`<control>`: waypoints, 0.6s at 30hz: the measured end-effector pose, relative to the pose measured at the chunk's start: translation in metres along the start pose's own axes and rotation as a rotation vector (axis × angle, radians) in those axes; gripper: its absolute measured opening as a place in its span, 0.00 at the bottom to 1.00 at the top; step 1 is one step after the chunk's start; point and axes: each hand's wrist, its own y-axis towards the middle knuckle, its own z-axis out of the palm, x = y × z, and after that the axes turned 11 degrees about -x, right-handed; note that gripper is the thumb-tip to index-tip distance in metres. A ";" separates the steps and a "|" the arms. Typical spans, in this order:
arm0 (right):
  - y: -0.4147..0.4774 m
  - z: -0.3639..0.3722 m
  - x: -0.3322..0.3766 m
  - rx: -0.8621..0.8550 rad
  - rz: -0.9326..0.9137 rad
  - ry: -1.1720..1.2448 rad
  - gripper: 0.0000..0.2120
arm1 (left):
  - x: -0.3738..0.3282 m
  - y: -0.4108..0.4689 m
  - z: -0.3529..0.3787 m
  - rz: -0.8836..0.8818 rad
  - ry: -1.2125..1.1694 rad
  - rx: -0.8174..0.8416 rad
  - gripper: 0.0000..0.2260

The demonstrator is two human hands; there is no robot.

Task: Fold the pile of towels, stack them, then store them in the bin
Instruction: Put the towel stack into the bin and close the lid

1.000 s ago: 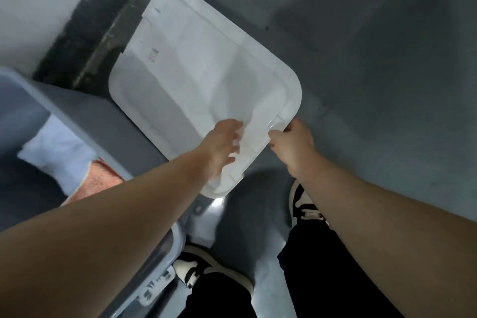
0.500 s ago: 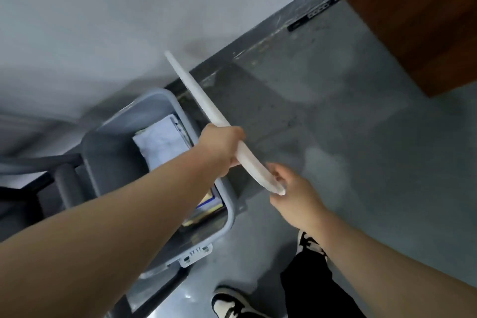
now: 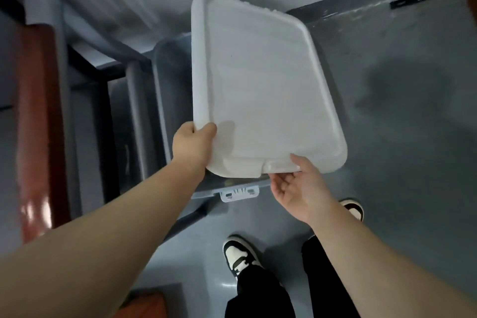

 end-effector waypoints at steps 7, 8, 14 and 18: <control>0.039 0.027 -0.064 -0.182 -0.034 -0.442 0.15 | 0.100 0.050 -0.030 -0.148 0.313 -0.175 0.23; 0.045 0.029 -0.070 -0.205 -0.032 -0.472 0.16 | 0.111 0.053 -0.032 -0.188 0.392 -0.191 0.26; 0.073 0.037 -0.085 -0.302 -0.039 -0.622 0.18 | 0.145 0.073 -0.027 -0.258 0.365 -0.185 0.24; 0.083 0.034 -0.083 -0.374 -0.033 -0.688 0.24 | 0.149 0.080 -0.017 -0.230 0.328 -0.164 0.26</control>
